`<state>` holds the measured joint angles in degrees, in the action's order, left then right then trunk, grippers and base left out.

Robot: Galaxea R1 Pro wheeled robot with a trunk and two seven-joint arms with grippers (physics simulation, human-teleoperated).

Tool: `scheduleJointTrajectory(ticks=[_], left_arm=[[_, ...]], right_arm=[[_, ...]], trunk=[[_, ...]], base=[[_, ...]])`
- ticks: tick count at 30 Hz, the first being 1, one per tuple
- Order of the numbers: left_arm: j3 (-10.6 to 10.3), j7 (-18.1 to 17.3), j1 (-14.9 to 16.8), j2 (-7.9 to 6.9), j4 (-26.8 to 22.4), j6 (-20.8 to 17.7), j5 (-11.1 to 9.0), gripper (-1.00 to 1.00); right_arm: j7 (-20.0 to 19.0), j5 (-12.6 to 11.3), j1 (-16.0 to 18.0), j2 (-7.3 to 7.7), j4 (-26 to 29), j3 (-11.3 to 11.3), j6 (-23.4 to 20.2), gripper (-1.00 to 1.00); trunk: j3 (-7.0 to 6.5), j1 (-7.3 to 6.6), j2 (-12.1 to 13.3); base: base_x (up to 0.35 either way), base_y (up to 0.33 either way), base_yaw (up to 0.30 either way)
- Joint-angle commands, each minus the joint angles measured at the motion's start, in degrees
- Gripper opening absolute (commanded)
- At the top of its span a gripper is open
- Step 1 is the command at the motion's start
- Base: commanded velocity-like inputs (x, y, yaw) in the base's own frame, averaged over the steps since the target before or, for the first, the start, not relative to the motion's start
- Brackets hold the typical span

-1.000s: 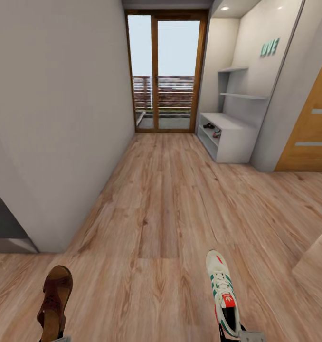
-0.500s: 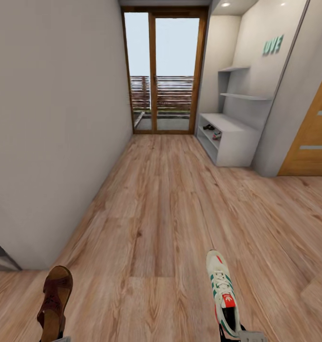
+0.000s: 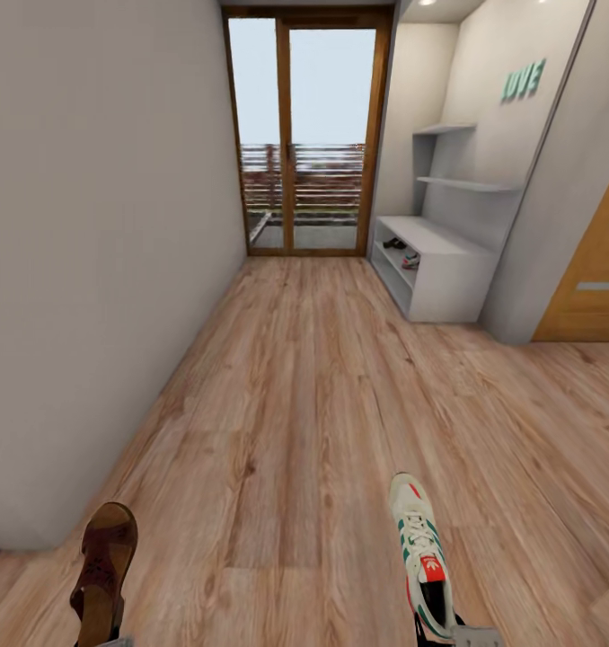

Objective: Pick up the two gym shoes and the two sandals from the corridor floor and place them onto the hallstand (shoe rack) in the corridor, making sure they are on the rack and not on the floor. Arrange them so the two gym shoes are next to each other and the two sandals are next to each other.

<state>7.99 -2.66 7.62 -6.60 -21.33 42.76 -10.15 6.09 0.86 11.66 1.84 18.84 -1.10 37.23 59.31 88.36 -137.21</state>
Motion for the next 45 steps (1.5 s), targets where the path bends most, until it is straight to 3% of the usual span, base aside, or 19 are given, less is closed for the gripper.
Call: scheduleJointTrajectory(ticks=[1, 45], left_arm=[[0.1, -0.2, 0.0, 0.0, 0.0, 0.1, -0.1, -1.0], [0.1, -0.2, 0.0, 0.0, -0.1, 0.1, -0.1, -1.0]], right_arm=[[0.3, 0.1, 0.0, 0.01, 0.0, -0.1, 0.1, -1.0], [0.3, 0.1, 0.0, 0.05, 0.0, -0.1, 0.1, -1.0]], trunk=[[0.05, 0.02, 0.0], [0.05, 0.02, 0.0]], base=[[0.333, -0.11, 0.0], [0.333, -0.11, 0.0]])
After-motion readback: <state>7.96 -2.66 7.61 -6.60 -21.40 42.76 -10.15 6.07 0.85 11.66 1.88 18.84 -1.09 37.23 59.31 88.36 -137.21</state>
